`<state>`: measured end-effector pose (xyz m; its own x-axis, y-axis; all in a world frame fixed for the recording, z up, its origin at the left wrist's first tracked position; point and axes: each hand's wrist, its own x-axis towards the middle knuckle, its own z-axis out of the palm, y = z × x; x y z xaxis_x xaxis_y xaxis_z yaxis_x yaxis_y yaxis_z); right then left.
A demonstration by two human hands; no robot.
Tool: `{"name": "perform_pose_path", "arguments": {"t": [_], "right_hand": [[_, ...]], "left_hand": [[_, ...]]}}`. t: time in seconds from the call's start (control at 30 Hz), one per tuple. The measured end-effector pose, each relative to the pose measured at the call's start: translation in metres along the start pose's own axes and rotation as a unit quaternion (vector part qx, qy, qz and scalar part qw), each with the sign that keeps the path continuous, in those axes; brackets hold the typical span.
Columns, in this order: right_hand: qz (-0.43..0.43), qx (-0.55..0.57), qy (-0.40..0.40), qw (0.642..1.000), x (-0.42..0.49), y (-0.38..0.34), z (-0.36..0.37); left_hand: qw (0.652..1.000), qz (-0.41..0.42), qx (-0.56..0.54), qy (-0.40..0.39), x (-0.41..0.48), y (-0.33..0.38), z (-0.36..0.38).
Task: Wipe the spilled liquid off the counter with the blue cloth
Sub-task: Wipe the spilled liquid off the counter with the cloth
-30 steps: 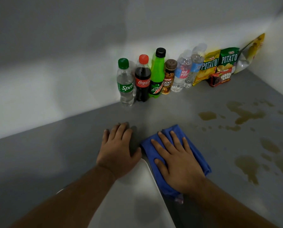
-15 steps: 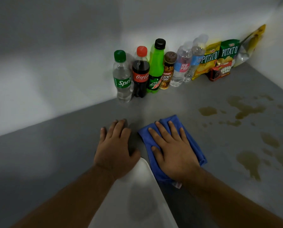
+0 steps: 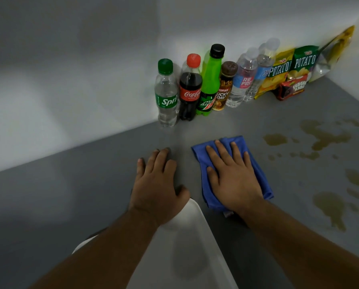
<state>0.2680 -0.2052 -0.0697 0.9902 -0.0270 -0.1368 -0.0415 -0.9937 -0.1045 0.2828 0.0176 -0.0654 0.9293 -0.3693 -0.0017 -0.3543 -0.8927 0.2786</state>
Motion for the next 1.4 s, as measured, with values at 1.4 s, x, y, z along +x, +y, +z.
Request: {"name": "perform_pose_path", "arguments": {"t": [1.4], "right_hand": [[-0.020, 0.023, 0.018, 0.999, 0.032, 0.055, -0.010]], "left_hand": [[1.000, 0.004, 0.019, -0.006, 0.000, 0.003, -0.005]]}}
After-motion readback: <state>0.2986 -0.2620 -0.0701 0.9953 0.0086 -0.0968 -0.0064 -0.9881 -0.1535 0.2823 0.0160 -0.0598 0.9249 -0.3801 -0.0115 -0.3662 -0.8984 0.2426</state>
